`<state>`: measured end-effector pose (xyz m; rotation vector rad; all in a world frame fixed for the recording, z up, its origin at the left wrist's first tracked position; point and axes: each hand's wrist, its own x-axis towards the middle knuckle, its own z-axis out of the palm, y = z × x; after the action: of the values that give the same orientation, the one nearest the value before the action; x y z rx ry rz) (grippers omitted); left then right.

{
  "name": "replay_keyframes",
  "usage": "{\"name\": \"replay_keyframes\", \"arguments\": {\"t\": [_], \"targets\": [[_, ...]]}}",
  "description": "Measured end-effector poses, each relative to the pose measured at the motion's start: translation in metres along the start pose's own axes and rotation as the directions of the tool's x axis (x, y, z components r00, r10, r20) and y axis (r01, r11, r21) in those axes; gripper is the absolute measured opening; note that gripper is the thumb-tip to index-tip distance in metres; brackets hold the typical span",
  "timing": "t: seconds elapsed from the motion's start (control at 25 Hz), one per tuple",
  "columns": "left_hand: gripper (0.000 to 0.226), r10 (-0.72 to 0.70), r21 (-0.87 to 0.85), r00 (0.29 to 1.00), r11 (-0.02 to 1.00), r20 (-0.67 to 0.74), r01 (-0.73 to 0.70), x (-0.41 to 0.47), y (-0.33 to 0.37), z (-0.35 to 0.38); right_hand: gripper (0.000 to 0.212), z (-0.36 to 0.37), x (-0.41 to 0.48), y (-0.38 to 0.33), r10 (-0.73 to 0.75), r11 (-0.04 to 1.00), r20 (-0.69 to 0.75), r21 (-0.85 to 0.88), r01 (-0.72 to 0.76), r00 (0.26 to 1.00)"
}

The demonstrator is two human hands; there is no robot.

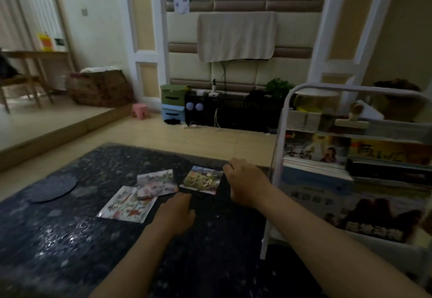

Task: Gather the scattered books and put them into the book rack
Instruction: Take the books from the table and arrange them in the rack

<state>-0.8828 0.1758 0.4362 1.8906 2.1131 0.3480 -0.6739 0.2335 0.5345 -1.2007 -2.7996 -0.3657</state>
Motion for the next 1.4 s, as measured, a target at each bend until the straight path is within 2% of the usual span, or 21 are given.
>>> {"name": "replay_keyframes", "arguments": {"t": [0.24,0.4,0.48,0.56,0.64,0.72,0.8,0.88,1.0,1.16,1.24,1.4], "targets": [[0.054,-0.131,-0.161,0.991,0.978,-0.002,0.129,0.0,-0.043,0.051,0.041,0.084,0.047,-0.041,0.072,0.984,0.273,0.135,-0.112,0.959],[0.054,-0.149,-0.241,0.987,0.962,-0.06,0.131,0.009,-0.05,0.086,0.029,0.141,0.069,-0.055,0.154,0.968,0.417,0.117,-0.221,0.896],[0.053,-0.153,-0.272,0.982,0.955,-0.11,0.119,0.02,-0.051,0.098,0.03,0.17,0.085,-0.053,0.227,0.928,0.474,0.159,-0.337,0.851],[0.053,-0.12,-0.273,0.979,0.959,-0.168,0.071,0.035,-0.049,0.101,0.031,0.196,0.103,-0.045,0.364,0.79,0.505,0.277,-0.546,0.783],[0.053,-0.089,-0.276,0.973,0.961,-0.213,0.028,0.05,-0.045,0.1,0.031,0.216,0.124,-0.035,0.494,0.555,0.537,0.411,-0.724,0.684],[0.053,-0.081,-0.267,0.967,0.964,-0.242,0.014,0.06,-0.046,0.098,0.032,0.23,0.146,-0.027,0.599,0.287,0.571,0.502,-0.816,0.562],[0.053,-0.089,-0.237,0.967,0.971,-0.239,0.03,0.063,-0.054,0.098,0.037,0.238,0.167,-0.022,0.662,0.11,0.585,0.543,-0.833,0.468],[0.052,-0.115,-0.233,0.967,0.971,-0.225,0.061,0.063,-0.063,0.1,0.037,0.245,0.186,-0.019,0.701,0.071,0.571,0.541,-0.838,0.428],[0.053,-0.161,-0.25,0.958,0.963,-0.237,0.1,0.063,-0.073,0.096,0.034,0.254,0.205,-0.023,0.741,0.11,0.537,0.495,-0.862,0.403],[0.052,-0.201,-0.263,0.948,0.955,-0.246,0.135,0.062,-0.08,0.093,0.036,0.259,0.213,-0.022,0.757,0.081,0.54,0.481,-0.873,0.368],[0.052,-0.21,-0.275,0.947,0.951,-0.243,0.141,0.062,-0.081,0.092,0.032,0.258,0.213,-0.02,0.743,0.035,0.567,0.499,-0.866,0.356],[0.051,-0.218,-0.285,0.944,0.948,-0.246,0.144,0.062,-0.081,0.092,0.027,0.244,0.206,-0.019,0.663,-0.172,0.653,0.609,-0.774,0.366]]}}
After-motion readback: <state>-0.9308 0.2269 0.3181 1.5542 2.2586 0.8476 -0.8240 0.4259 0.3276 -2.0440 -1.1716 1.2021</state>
